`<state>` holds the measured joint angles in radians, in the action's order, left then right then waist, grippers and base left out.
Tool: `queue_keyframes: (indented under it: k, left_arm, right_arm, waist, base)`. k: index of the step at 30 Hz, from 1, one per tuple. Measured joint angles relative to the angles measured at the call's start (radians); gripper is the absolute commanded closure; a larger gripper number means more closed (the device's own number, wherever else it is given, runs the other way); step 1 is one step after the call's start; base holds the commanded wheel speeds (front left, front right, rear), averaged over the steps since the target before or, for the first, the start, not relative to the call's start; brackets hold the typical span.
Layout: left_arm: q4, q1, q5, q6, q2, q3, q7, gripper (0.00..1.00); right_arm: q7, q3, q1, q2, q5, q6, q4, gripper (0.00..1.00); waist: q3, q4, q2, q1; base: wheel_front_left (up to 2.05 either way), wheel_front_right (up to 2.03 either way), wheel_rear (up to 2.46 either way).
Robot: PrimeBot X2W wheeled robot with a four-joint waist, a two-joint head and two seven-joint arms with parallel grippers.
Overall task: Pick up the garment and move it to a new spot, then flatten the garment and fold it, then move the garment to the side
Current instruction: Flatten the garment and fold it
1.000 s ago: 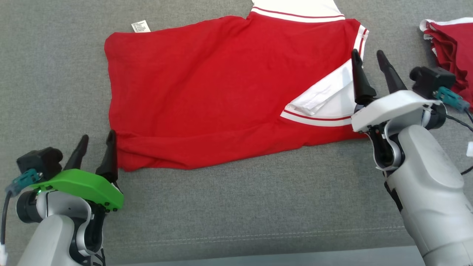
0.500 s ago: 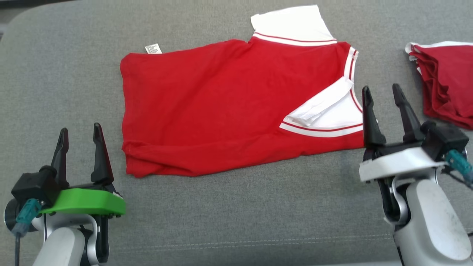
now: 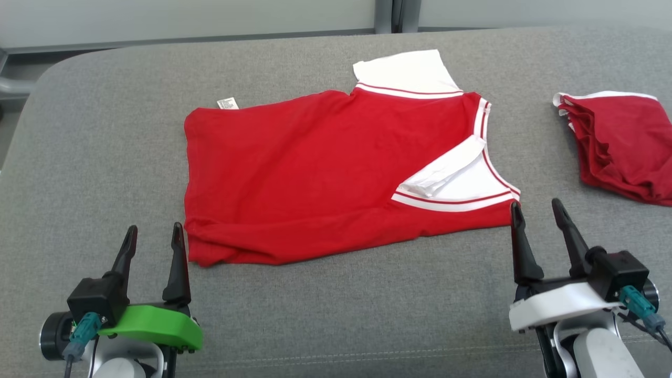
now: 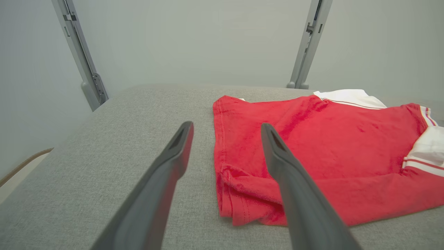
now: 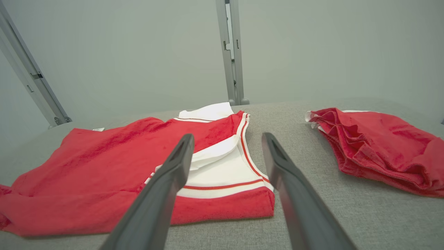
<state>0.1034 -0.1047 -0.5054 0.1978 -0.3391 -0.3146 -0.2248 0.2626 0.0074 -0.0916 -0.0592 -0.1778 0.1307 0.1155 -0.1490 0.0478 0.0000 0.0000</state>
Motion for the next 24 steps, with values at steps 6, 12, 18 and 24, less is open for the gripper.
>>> queue_keyframes:
  k: [6,12,18,24]
  left_arm:
    - [0.02,0.023,-0.002,-0.005,-0.005,-0.016,0.012,0.0]
    - [0.031,0.039,-0.002,-0.014,-0.013,-0.031,0.021,0.0]
    - [0.035,0.042,-0.005,-0.014,-0.018,-0.039,0.035,0.0]
    - [0.037,0.041,-0.009,-0.022,-0.019,-0.047,0.044,0.0]
  right_arm:
    - [-0.012,0.0,0.066,0.007,0.004,0.0,-0.007,0.0]
    - [-0.025,-0.002,0.094,0.009,-0.006,0.0,-0.01,0.0]
    - [-0.03,-0.003,0.106,0.009,-0.014,0.0,-0.019,0.0]
    - [-0.035,0.0,0.106,0.009,-0.022,0.0,-0.024,0.0]
  waist:
    - [0.037,-0.007,0.0,0.0]
    - [0.071,-0.012,0.0,0.0]
    - [0.082,-0.012,0.0,0.0]
    - [0.077,-0.009,0.0,0.0]
  base:
    - [0.0,0.0,0.0]
    - [0.0,0.0,0.0]
    - [0.0,0.0,0.0]
    - [0.0,0.0,0.0]
